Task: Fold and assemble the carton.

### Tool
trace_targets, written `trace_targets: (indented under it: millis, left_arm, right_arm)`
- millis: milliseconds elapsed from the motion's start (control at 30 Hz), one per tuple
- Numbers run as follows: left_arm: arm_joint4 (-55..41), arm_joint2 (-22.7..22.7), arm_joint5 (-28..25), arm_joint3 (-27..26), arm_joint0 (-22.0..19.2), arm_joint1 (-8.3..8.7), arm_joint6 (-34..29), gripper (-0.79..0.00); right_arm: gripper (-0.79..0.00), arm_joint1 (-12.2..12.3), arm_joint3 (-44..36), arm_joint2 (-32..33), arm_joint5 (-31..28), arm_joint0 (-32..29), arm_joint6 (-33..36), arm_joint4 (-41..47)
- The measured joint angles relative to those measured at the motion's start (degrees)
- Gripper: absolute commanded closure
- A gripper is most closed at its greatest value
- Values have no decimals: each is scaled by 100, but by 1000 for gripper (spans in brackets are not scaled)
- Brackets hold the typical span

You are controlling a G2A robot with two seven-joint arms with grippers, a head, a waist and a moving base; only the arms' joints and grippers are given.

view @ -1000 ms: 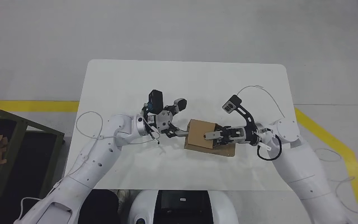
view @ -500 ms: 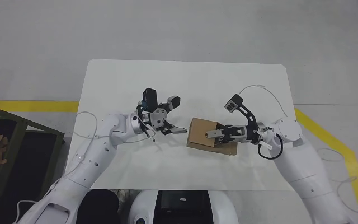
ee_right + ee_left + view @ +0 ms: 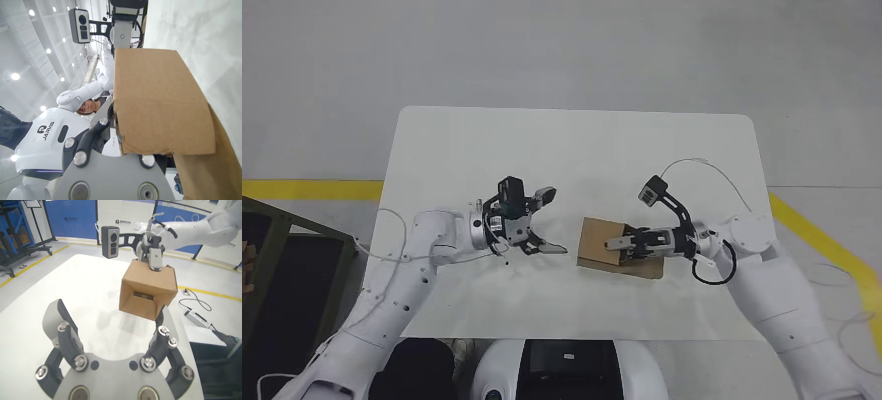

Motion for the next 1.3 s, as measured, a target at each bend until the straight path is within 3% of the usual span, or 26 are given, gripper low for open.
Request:
trace_targets:
  millis: [300, 500, 833, 900, 1000, 1133, 1167, 1200, 1300]
  left_arm:
    - [1398, 655, 0, -64, -149, 200, 976, -785]
    - [1822, 1020, 44, 249, -441, 146, 1370, -785]
    - [2321, 1322, 228, 550, -586, 73, 1382, -785]
    - [2385, 1332, 251, 563, -578, 77, 1377, -785]
    - [2434, 1344, 279, 559, -562, 79, 1383, -785]
    - [2485, 1376, 294, 524, -546, 77, 1408, -785]
    - [2496, 1385, 300, 520, -543, 76, 1412, -785]
    - [2509, 1398, 307, 519, -541, 73, 1416, -785]
    - [2535, 1428, 326, 532, -544, 65, 1413, -785]
  right_arm:
    - [0, -88, 350, -275, -226, 109, 44, 14]
    - [0, -134, 413, -451, -390, 147, 14, -182]
    - [0, -274, 907, -869, -737, 273, -87, -415]
    - [-160, -307, 1039, -934, -801, 323, -121, -417]
    - [-169, -347, 1209, -1000, -865, 389, -139, -401]
    - [-376, -383, 1422, -1043, -940, 441, -150, -368]
    - [-523, -391, 1466, -1049, -953, 445, -150, -347]
    - [-763, -401, 1522, -1055, -976, 449, -146, -311]
    - [-785, -425, 1644, -1061, -1056, 450, -133, -215]
